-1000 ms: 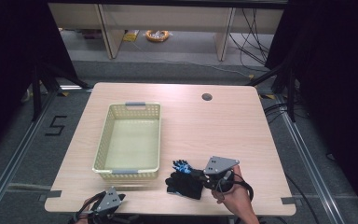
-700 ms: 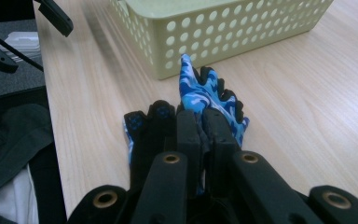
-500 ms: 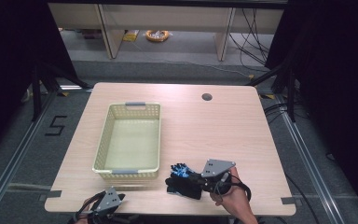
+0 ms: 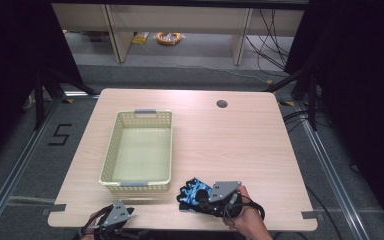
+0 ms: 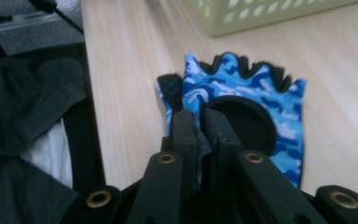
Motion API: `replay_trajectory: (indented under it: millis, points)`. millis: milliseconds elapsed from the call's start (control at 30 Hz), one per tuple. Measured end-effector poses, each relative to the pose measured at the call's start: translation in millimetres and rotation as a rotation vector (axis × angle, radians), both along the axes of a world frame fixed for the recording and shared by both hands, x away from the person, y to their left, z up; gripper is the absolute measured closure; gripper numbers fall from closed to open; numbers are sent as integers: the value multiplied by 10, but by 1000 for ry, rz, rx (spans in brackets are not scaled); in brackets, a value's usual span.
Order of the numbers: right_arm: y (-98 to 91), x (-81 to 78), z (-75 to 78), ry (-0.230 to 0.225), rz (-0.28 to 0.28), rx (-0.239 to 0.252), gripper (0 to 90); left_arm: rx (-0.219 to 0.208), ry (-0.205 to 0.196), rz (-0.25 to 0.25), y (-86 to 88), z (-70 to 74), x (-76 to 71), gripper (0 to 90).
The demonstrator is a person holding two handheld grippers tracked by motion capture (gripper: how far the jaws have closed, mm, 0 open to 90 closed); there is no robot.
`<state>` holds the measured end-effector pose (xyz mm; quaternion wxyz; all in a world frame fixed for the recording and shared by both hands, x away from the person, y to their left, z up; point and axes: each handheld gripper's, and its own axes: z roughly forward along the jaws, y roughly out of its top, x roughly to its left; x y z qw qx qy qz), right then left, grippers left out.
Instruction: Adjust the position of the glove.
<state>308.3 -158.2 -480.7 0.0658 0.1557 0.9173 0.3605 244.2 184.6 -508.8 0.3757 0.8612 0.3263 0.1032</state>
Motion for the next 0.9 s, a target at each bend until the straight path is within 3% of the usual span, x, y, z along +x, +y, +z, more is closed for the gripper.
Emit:
replay_trajectory:
  millis: [33,133,200,233,267,367,467,500,533,567,633,700,733,900]
  points:
    - [9,8,-28,-7,22,-4,822,7,0,-6,3,-2,0,159]
    - [38,-9,-91,24,23,-30,785,-7,2,3,-7,-5,1,160]
    - [54,-13,-102,21,28,-37,762,-5,7,5,-7,-9,-4,160]
    - [57,-28,-91,28,4,-39,731,9,3,-6,1,-7,2,159]
    - [59,-20,-89,25,13,-32,709,-3,4,-1,-5,-10,-2,160]
    - [47,-46,-45,26,-39,-25,626,-11,5,3,-7,-8,-1,160]
    - [-39,-74,20,20,-190,33,533,-2,10,8,-15,-19,-3,159]
    - [-145,-88,79,53,-296,76,507,-21,18,12,-34,-22,-2,160]
    - [-145,-88,79,53,-296,76,507,-21,18,12,-34,-22,-2,161]
    - [-175,-93,88,64,-334,91,497,-19,11,8,-49,-17,2,161]
    - [-326,-118,110,87,-464,158,485,-22,15,-8,-87,-12,3,161]
    - [-443,-191,105,162,-591,208,482,-35,7,-14,-142,-10,6,165]
    - [-522,-187,78,146,-602,221,482,-27,-4,-29,-171,-5,19,168]
    - [-648,-267,-7,233,-686,281,483,-23,-22,-67,-397,-8,109,191]
